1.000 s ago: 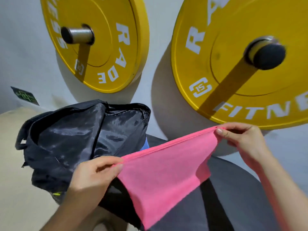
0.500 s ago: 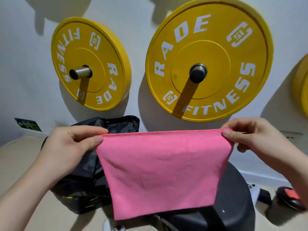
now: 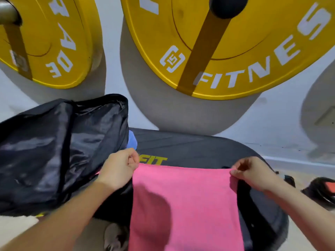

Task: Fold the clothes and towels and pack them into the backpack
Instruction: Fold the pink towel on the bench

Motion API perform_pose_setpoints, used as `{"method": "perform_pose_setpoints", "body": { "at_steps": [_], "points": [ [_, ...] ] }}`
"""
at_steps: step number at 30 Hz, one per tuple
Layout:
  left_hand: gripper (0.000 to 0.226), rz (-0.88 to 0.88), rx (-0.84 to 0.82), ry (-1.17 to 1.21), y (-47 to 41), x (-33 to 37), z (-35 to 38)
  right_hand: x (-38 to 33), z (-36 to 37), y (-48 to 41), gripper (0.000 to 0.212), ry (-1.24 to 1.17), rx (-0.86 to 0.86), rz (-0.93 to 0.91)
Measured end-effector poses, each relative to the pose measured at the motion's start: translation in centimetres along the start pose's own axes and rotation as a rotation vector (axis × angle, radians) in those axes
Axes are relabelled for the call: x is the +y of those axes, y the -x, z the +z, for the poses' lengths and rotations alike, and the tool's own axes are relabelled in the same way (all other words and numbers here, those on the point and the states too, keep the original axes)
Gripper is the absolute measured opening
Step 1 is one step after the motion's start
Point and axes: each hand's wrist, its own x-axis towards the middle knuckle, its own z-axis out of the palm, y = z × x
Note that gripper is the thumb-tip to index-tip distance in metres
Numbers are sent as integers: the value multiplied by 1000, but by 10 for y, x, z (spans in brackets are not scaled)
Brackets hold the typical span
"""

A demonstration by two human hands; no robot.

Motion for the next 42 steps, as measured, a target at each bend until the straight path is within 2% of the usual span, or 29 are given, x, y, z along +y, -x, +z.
{"method": "perform_pose_setpoints", "body": {
  "at_steps": [2,6,9,13,22,33,35,38,40,42],
  "points": [
    [27,-16,47,0,-28,-14,38,15,20,-30,27,78,98,29],
    [29,172,185,-12,-69,-29,78,15,27,-65,18,59,231,51],
    [26,128,239,-54,-94,-29,88,15,24,-87,19,-52,243,69],
    [22,150,218,-52,-125,-23,98,16,23,-111,22,-169,276,91],
    [27,46,245,-15,-164,-12,116,17,22,-144,20,-116,418,64],
    [28,-29,261,87,-168,-8,117,7,29,-151,13,-45,477,69],
    [30,11,242,105,-160,-4,110,4,29,-147,5,-4,461,80],
    [29,49,122,68,-127,-6,88,0,23,-126,16,98,371,122],
    [21,-36,-40,-28,-91,-15,71,-1,18,-101,9,168,239,155],
    [14,-134,-167,-107,-52,-26,58,0,16,-69,11,283,82,173]
  ]
}}
